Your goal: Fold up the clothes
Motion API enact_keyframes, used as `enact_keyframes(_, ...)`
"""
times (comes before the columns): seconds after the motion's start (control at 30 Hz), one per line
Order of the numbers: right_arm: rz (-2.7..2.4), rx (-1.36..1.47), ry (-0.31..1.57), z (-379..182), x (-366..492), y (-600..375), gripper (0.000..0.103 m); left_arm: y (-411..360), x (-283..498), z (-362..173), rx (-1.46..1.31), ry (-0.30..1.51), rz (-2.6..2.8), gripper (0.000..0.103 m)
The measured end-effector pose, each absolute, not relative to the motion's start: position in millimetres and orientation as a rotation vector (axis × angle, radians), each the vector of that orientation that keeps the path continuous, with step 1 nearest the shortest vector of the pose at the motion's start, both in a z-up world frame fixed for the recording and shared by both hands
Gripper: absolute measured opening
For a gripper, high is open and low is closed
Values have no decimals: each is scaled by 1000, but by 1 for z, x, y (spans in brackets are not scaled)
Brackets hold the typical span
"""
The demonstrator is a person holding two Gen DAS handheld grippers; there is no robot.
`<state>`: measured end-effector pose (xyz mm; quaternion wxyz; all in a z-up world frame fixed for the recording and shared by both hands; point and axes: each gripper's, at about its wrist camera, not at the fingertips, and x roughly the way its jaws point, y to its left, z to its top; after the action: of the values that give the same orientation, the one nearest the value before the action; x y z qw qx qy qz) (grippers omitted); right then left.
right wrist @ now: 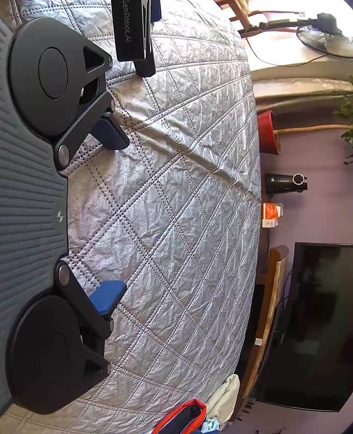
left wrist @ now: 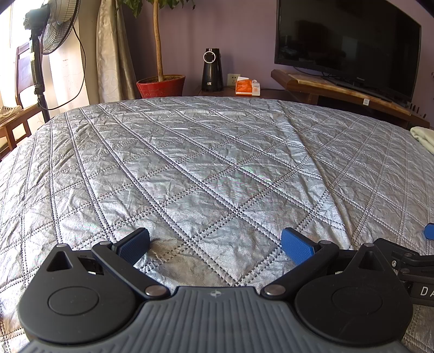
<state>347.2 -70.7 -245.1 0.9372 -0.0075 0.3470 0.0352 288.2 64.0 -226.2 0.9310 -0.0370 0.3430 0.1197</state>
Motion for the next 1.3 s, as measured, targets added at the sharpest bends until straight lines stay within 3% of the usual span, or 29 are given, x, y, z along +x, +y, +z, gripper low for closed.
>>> enact_keyframes(1.3,71,-17,707,-244,347,-68,103,53,291,-225,-74,702,239,103)
